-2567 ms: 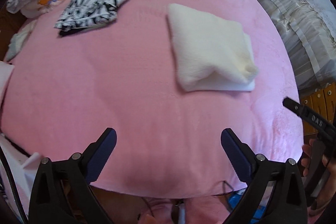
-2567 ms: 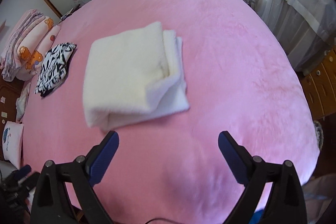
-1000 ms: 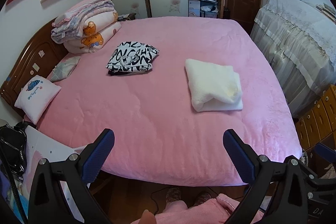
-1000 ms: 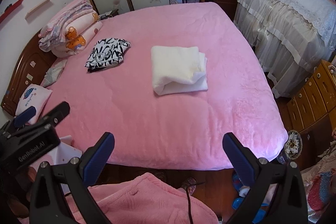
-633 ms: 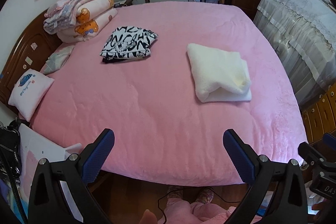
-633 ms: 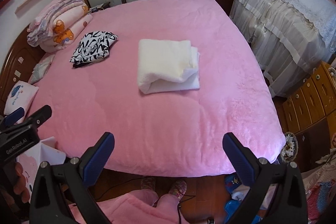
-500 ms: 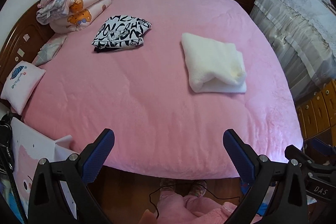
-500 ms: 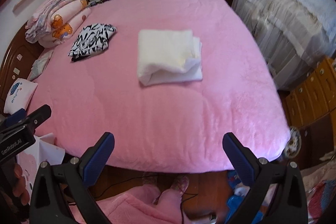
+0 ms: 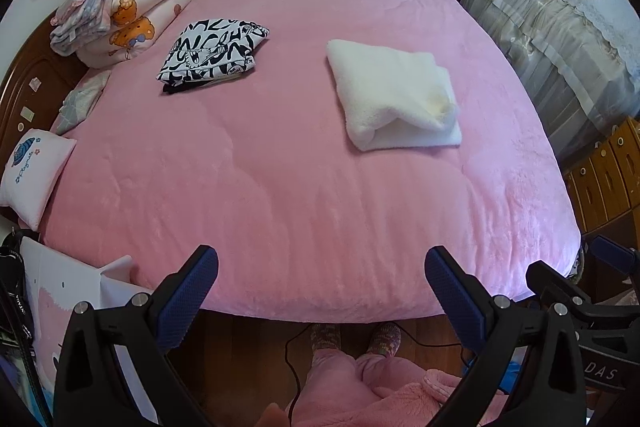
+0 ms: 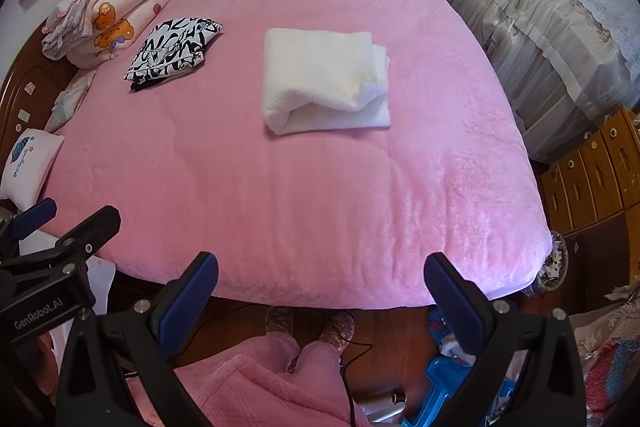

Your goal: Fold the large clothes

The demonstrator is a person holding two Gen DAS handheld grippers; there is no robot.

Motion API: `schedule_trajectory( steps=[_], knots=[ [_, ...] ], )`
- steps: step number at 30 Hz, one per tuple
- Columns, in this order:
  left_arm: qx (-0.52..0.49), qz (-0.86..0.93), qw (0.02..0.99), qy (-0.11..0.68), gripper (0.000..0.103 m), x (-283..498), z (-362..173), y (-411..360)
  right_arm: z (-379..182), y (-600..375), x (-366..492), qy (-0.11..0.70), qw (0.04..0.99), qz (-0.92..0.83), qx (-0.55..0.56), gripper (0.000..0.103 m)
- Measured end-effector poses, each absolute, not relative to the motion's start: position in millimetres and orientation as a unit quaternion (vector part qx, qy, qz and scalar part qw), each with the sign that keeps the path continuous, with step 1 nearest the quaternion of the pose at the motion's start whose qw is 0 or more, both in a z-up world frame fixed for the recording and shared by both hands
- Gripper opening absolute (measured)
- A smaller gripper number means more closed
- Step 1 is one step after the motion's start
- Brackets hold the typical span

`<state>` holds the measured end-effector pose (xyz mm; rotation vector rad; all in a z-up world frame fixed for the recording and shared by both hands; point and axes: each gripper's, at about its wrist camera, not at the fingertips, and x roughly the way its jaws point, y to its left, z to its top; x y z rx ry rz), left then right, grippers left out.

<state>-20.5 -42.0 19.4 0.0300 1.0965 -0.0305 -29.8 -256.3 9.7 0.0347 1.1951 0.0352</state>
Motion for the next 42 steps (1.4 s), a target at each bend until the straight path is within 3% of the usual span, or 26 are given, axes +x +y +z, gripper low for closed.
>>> schedule_trajectory(
  steps=[42],
  knots=[
    [-0.038,-0.013,0.837,0.545,0.102,-9.4,-0.8,-27.0,-4.1,-253.2,-11.3,0.582,0.813,0.025,0.017,0.103]
  ],
)
